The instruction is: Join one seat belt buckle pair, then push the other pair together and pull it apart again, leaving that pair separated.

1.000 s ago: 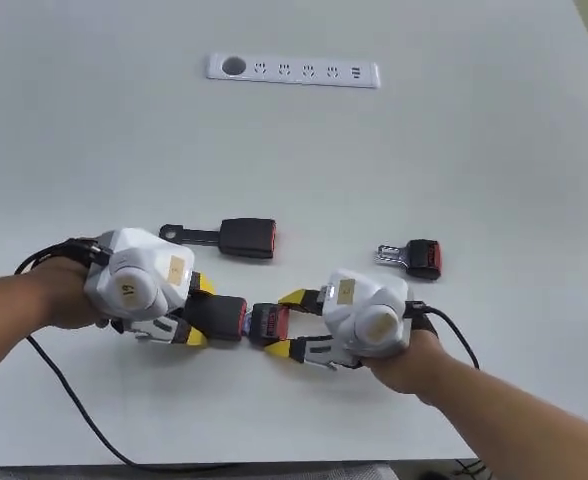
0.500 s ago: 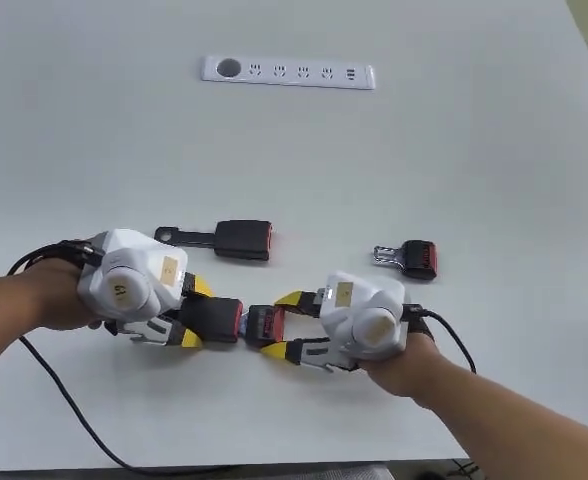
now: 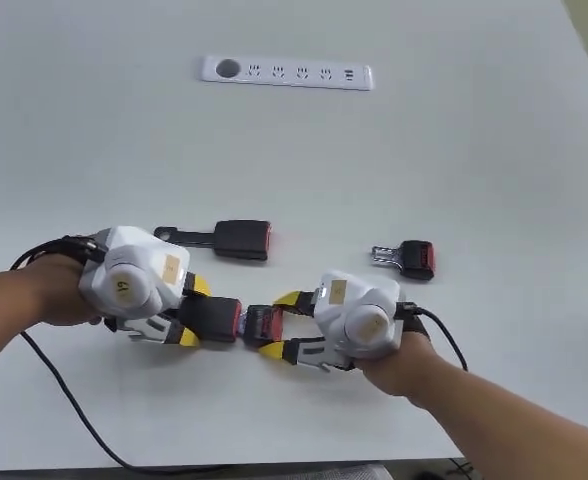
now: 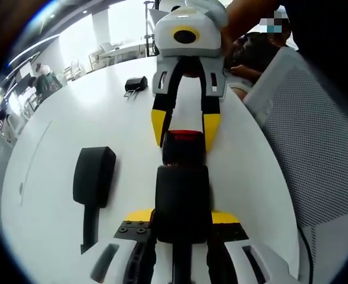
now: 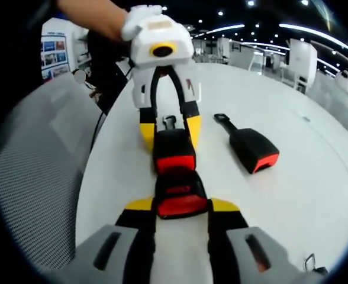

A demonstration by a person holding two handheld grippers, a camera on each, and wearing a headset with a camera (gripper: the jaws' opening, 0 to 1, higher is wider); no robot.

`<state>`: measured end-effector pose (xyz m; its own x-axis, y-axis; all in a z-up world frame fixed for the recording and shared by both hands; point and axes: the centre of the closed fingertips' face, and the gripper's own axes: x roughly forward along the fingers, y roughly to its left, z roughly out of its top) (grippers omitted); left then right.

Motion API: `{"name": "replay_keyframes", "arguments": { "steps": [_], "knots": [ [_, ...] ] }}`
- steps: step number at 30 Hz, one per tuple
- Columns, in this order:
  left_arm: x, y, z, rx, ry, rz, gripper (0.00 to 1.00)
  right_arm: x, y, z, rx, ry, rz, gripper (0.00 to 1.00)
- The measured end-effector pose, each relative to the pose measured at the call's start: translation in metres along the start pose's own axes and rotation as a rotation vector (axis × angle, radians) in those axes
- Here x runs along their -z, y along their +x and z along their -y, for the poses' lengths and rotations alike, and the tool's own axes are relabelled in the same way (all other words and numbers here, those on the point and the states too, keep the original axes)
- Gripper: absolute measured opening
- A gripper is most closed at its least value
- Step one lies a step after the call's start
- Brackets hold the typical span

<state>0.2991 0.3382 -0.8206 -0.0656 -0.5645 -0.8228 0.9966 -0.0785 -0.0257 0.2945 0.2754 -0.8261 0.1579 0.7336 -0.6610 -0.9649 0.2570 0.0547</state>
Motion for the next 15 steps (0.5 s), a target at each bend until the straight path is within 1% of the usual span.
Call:
{"name": "replay_keyframes", "arguments": {
  "steps": [2,4,5,9,15],
  "knots": [
    [-0.0002,0.0001,0.0000,0.004,0.002,0.006,0.33,0.0002,-0.0007,0.0000,0.000,-0.002,0.005,0.32],
    [0.0004,0.0005,-0.0001,0.010,0.004,0.006,0.33,0.0011,-0.0011,0.0007,0.000,0.013,0.021,0.32],
    [0.0006,0.0006,-0.0001,0.009,0.007,0.005,0.33,0.0007,-0.0009,0.0005,0.000,0.014,0.023,0.32],
    [0.0013,0.0005,0.0001,0.000,-0.002,0.025,0.33,0.0012,-0.0011,0.0002,0.000,0.015,0.027,0.32],
    [0.0034,0.0025,-0.0012,0.004,-0.003,0.033,0.33,0.0009,-0.0011,-0.0001,0.003,0.013,0.032,0.32]
  ]
}}
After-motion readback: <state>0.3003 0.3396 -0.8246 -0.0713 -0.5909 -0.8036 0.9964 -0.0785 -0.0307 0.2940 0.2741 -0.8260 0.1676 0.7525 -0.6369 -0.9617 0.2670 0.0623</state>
